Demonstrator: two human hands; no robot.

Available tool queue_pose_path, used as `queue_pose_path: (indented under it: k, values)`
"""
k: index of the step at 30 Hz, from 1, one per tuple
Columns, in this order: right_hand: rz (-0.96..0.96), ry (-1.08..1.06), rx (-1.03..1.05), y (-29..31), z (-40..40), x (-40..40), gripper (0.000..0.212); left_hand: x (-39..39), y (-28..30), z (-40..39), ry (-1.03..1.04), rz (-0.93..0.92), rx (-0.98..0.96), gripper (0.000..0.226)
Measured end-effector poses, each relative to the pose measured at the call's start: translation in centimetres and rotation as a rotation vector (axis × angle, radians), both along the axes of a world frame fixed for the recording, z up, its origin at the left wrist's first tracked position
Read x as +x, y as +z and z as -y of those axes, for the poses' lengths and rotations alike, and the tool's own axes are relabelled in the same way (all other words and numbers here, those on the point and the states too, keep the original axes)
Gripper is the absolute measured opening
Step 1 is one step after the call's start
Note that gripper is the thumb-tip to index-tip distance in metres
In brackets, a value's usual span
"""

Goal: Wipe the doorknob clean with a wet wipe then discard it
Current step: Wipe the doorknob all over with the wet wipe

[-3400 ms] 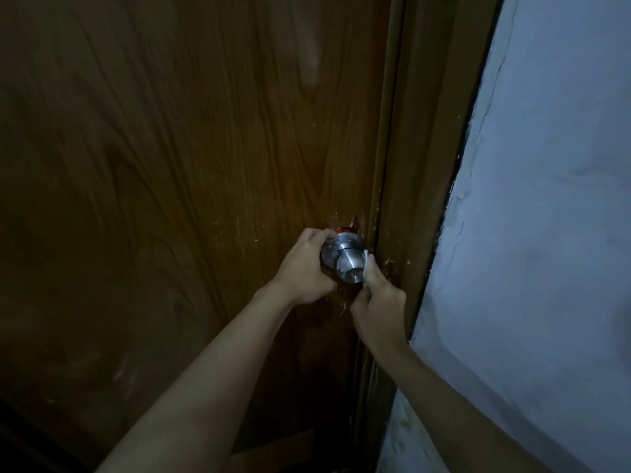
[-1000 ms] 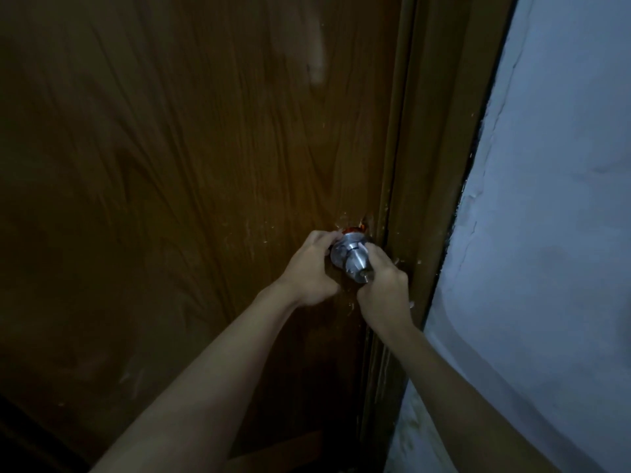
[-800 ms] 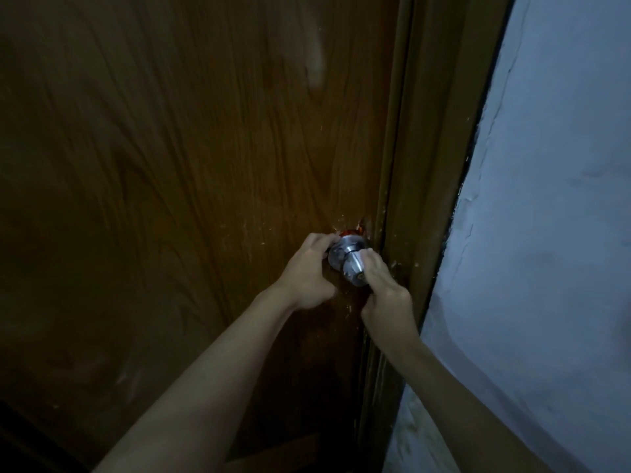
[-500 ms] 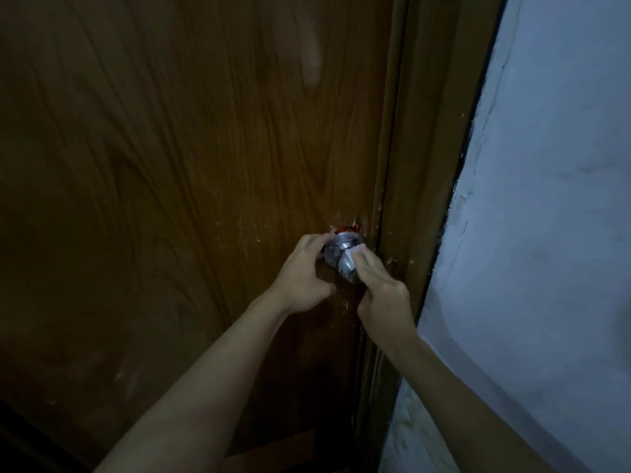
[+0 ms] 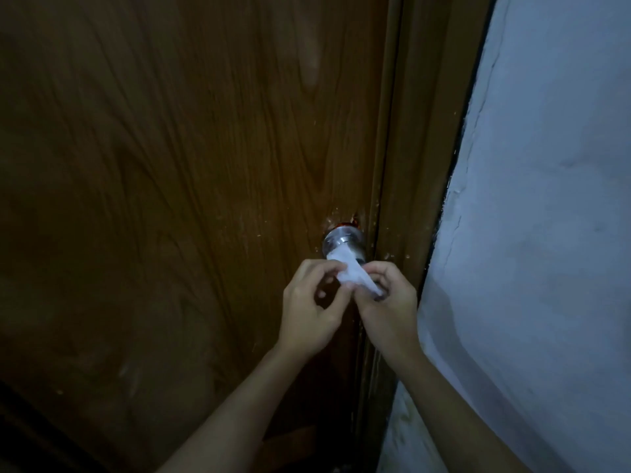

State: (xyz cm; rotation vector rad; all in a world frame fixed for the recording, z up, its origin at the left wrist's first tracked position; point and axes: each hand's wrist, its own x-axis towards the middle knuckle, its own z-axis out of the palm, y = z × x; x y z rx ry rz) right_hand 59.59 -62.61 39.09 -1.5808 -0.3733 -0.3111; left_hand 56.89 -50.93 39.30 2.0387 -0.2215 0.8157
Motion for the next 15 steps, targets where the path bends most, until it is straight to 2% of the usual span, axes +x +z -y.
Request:
queue_pose_path:
  k: [2,5,7,9,13,15]
  values:
    - [0.046,0.048,-0.025,0.4,-0.1,-0.3,0.024,0.0,0.2,0.0,-0.013,-0.017,0.003,0.032]
    - [0.091,0.161,-0.092,0.9,0.0,-0.5,0.028,0.1,0.3,-0.4,0.007,0.0,-0.023,0.027]
    - [0.079,0.122,-0.095,0.7,0.2,-0.1,0.039,0.4,0.6,-0.9,0.061,0.019,-0.045,0.025]
    - [0.027,-0.006,-0.031,0.5,0.4,0.4,0.045,1.3,1.1,-1.5,0.141,0.044,-0.017,0.025]
    - [0.011,-0.119,-0.08,0.5,0.5,2.0,0.044,3.3,2.0,-1.3,0.104,0.039,0.229,0.029]
    - [-0.026,-0.045,-0.104,0.7,0.3,3.0,0.047,4.3,1.8,-0.8,0.096,0.034,0.501,0.032]
